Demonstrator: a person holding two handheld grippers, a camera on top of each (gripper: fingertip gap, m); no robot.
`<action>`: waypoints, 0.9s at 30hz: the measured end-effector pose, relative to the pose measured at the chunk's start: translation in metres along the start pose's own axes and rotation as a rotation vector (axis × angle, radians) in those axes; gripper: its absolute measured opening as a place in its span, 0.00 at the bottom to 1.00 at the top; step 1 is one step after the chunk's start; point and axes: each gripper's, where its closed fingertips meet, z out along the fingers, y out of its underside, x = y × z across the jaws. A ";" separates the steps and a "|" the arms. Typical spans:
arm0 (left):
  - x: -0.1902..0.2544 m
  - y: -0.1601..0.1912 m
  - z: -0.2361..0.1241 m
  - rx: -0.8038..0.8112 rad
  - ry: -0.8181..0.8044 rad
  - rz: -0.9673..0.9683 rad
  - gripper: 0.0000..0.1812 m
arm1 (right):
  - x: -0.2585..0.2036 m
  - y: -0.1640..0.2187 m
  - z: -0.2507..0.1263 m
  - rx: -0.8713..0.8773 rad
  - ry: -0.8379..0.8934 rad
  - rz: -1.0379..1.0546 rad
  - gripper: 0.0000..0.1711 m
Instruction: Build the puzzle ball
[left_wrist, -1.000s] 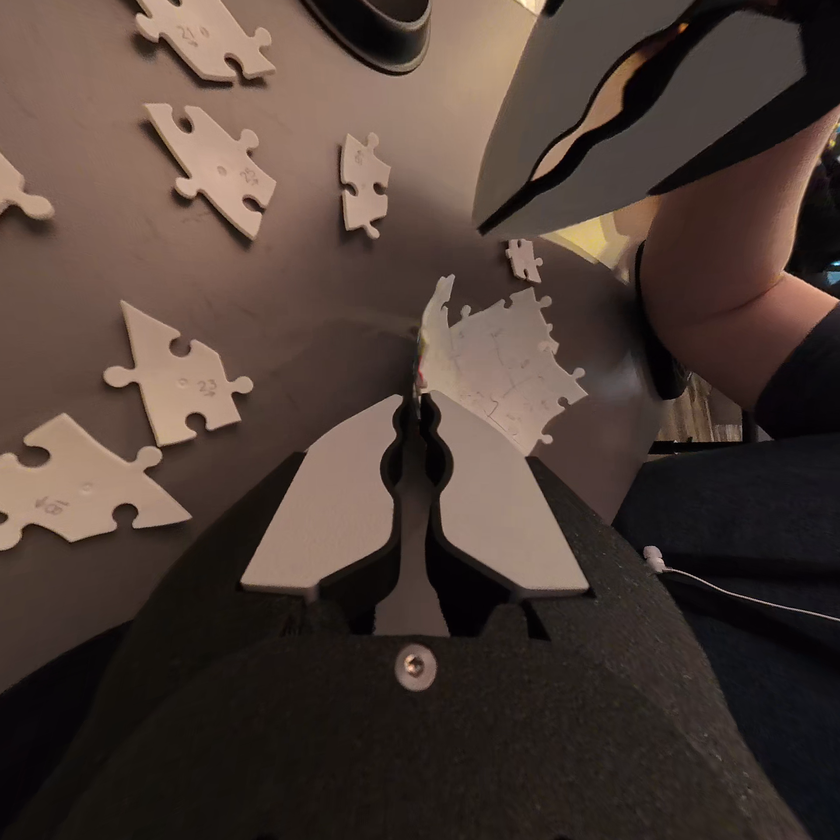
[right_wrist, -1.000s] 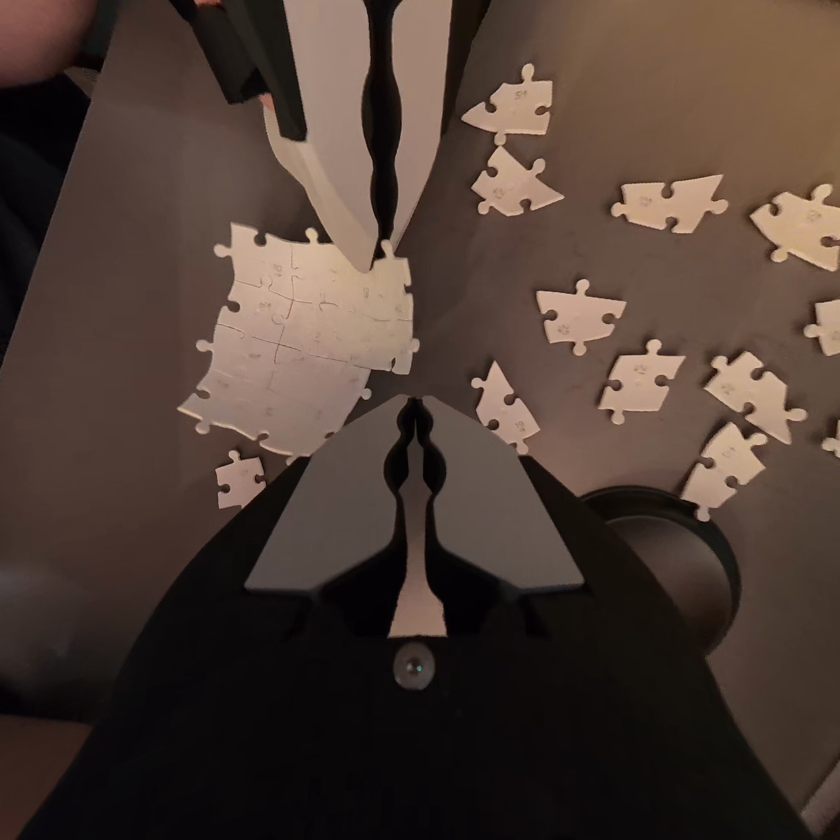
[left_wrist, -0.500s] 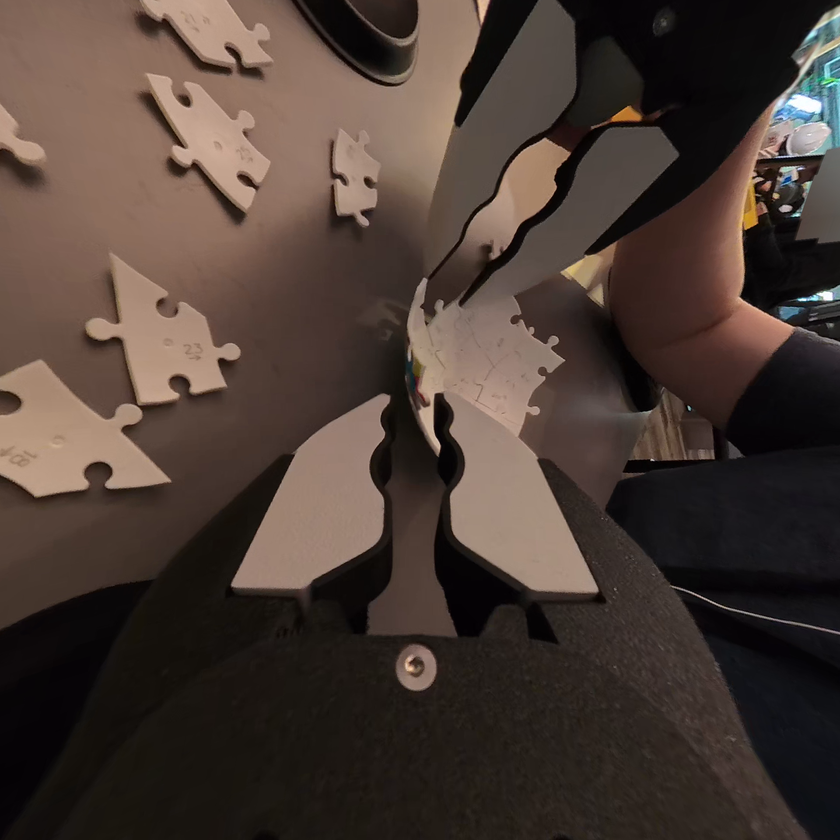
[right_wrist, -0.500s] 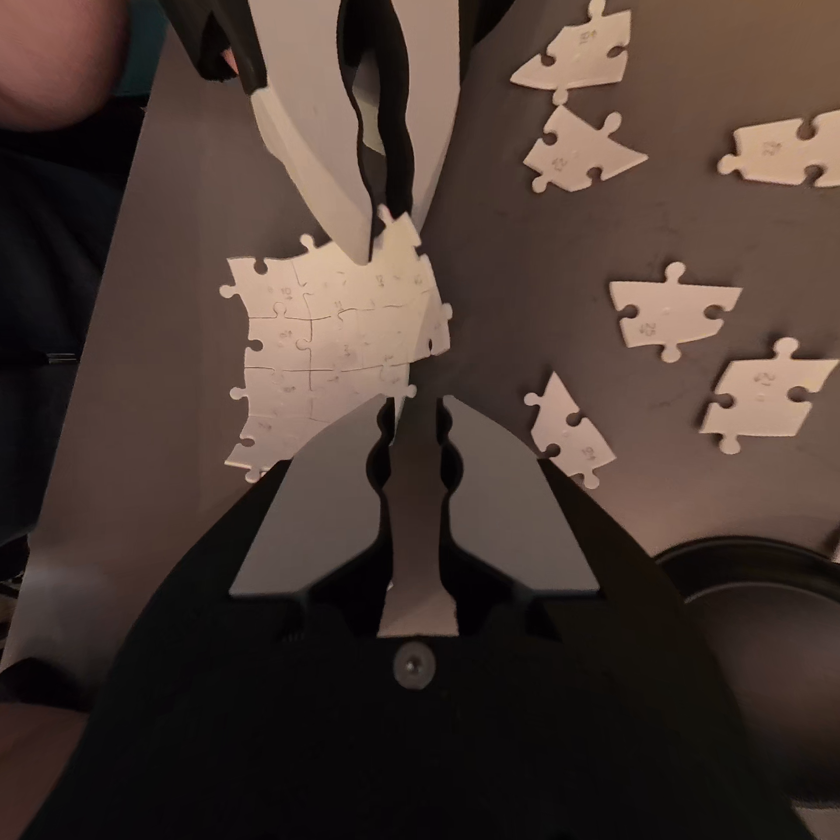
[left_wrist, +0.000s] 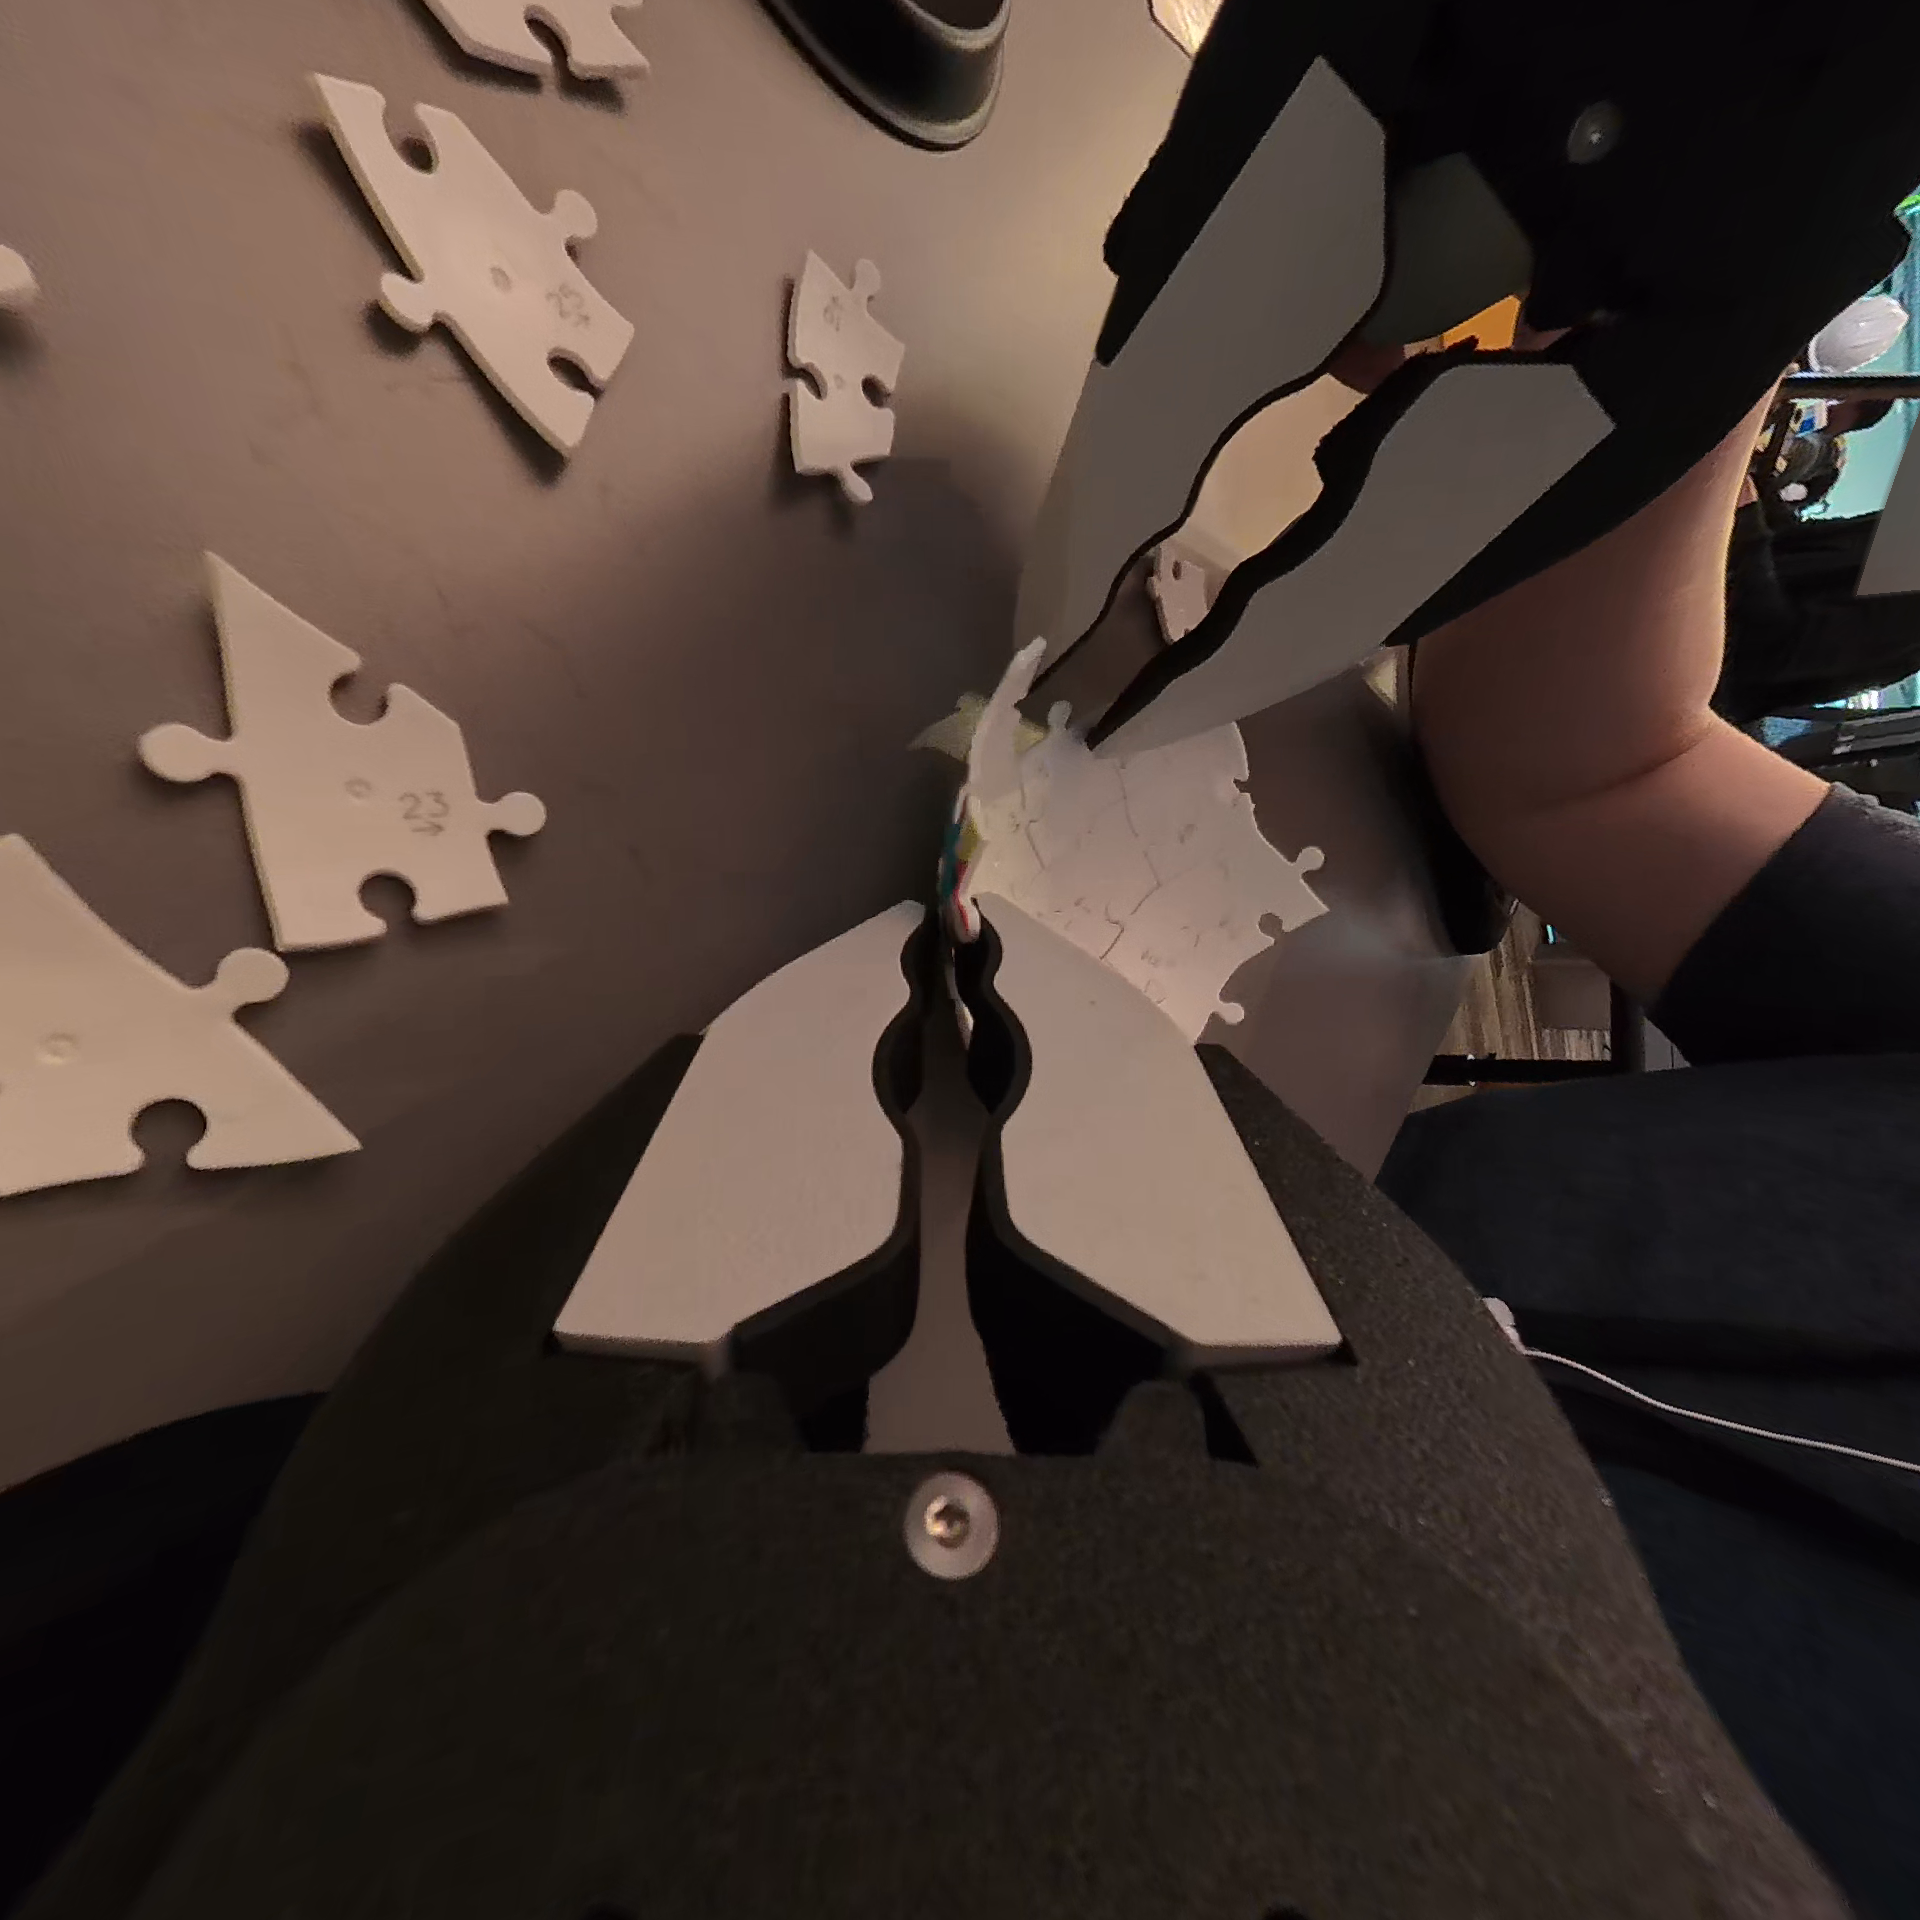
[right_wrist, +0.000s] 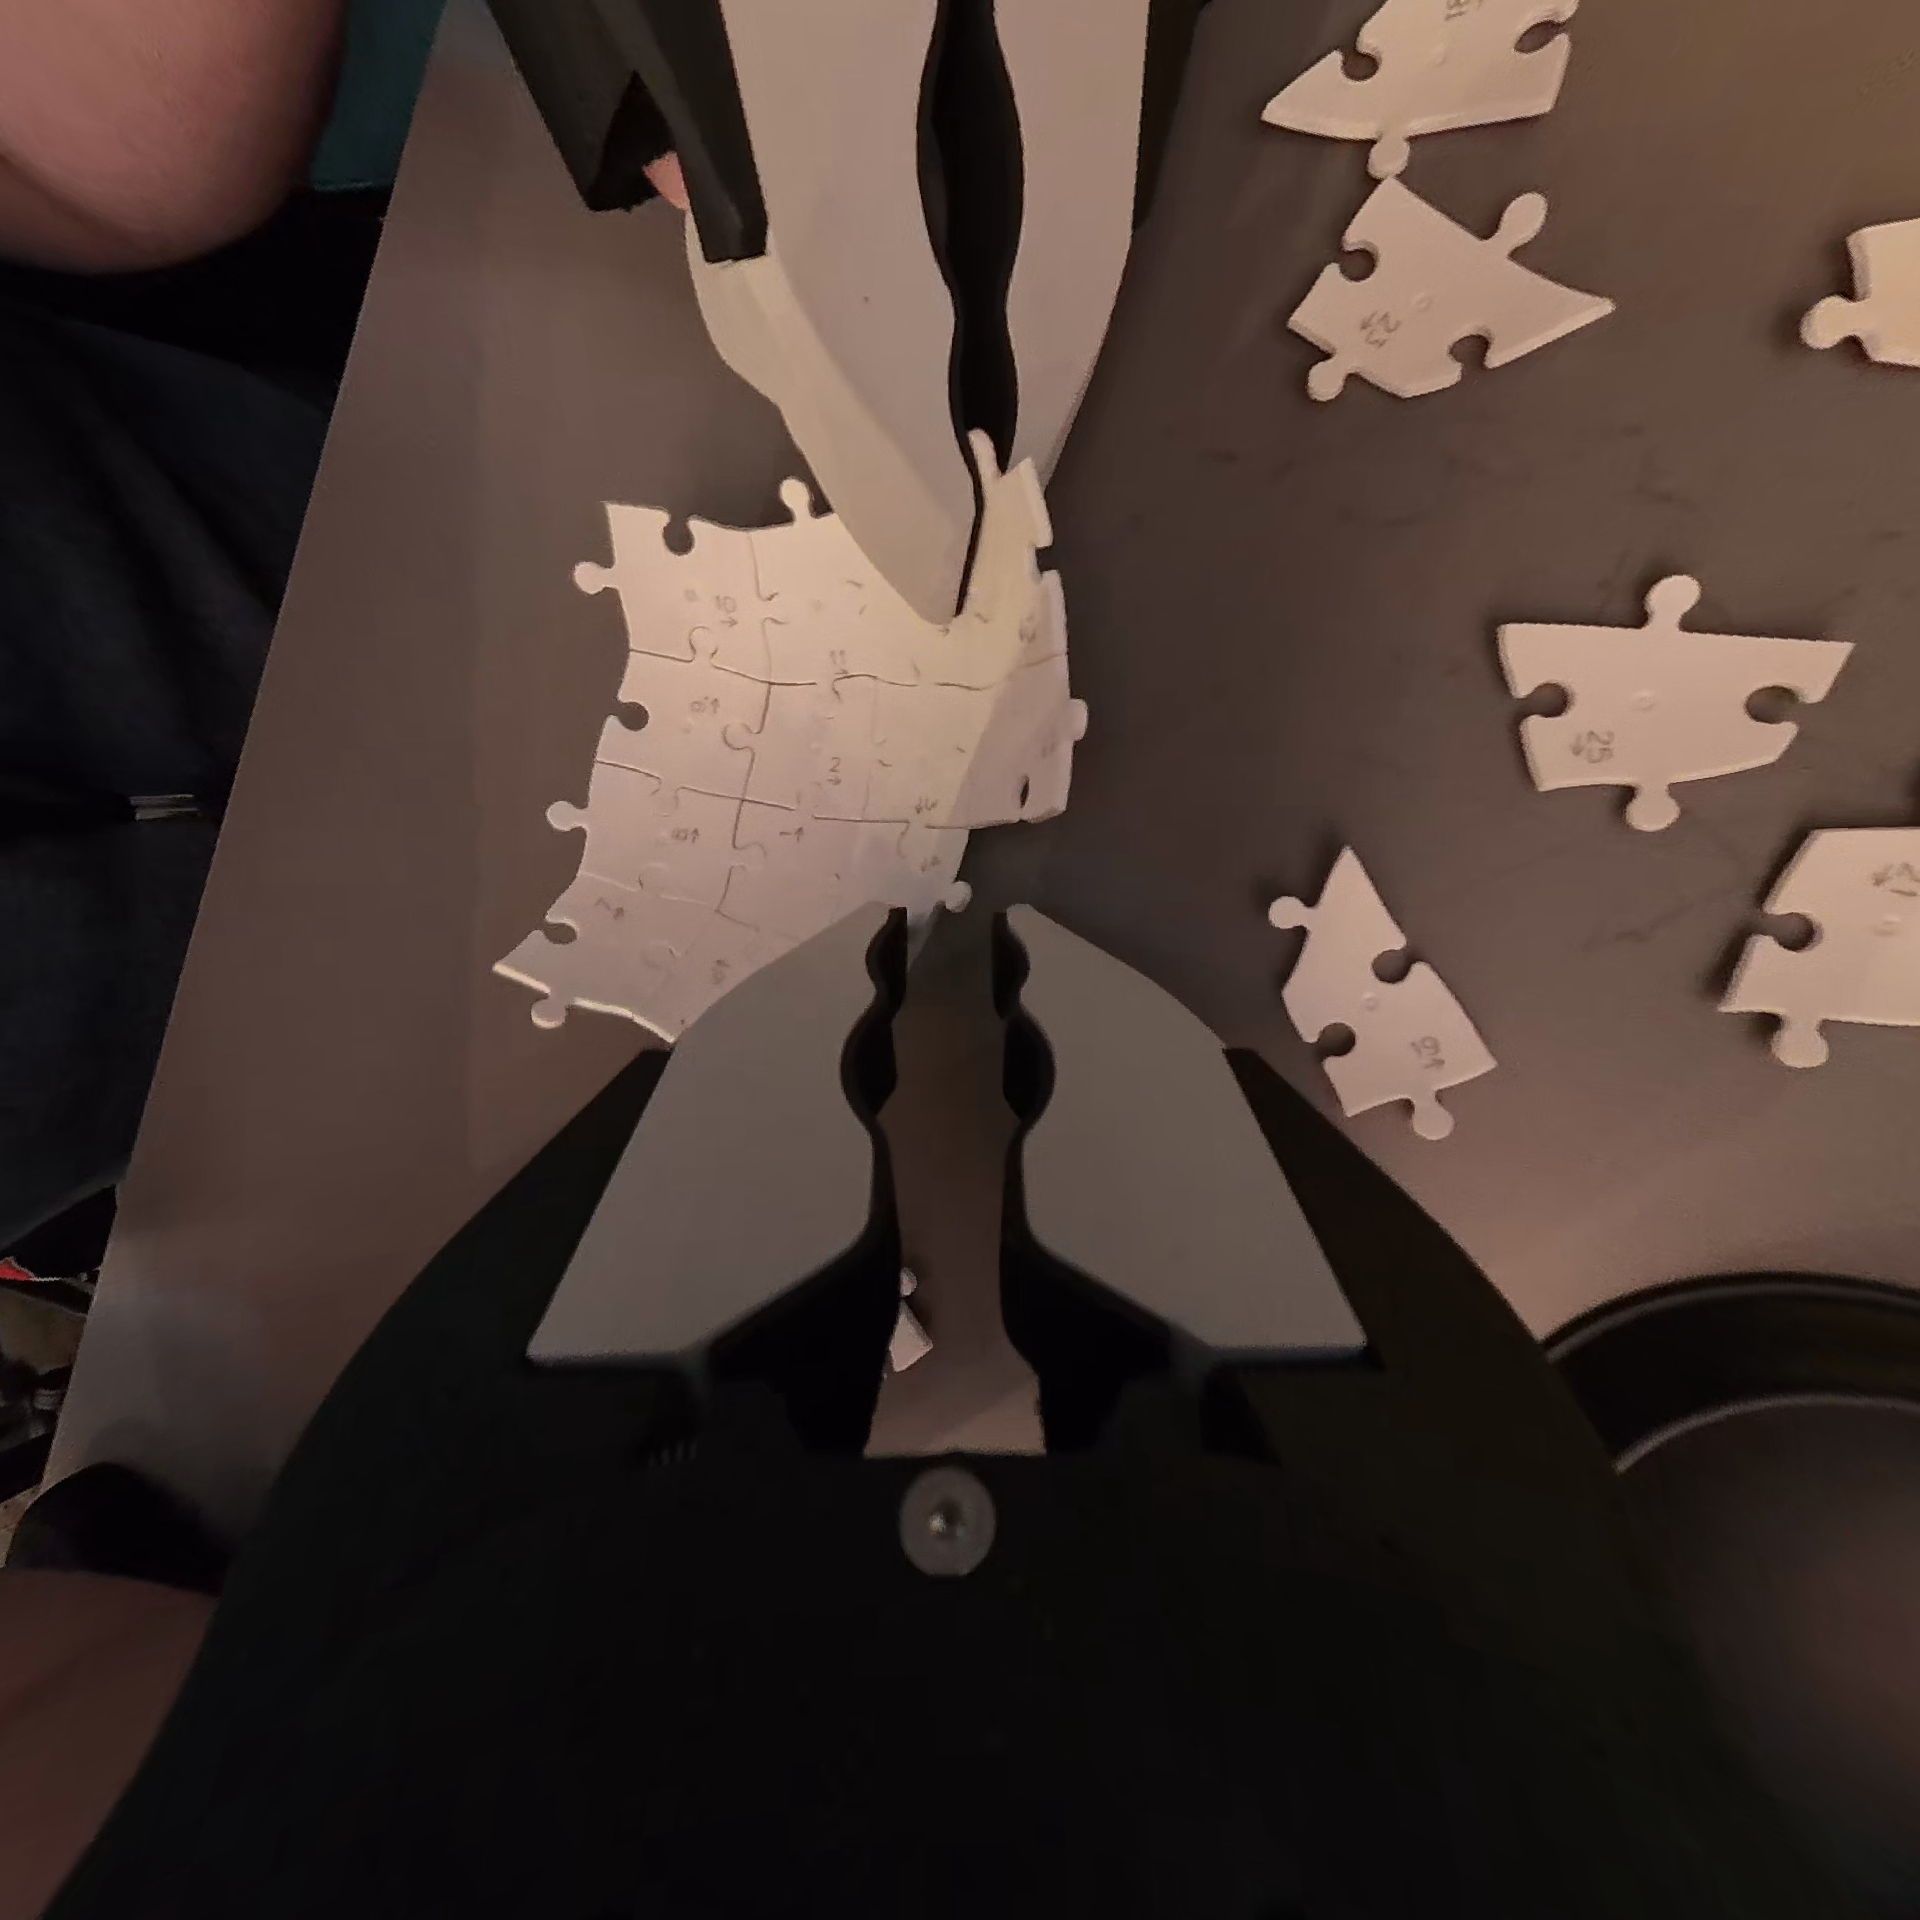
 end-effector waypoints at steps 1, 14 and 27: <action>0.001 0.000 0.000 -0.002 0.000 0.005 0.01 | -0.001 0.000 -0.001 -0.001 -0.002 -0.002 0.10; 0.010 0.003 -0.007 0.006 -0.004 -0.017 0.12 | 0.004 0.001 -0.023 0.038 0.071 -0.031 0.10; 0.024 0.029 -0.007 -0.001 -0.008 0.013 0.11 | 0.007 0.006 -0.058 0.081 0.185 -0.020 0.10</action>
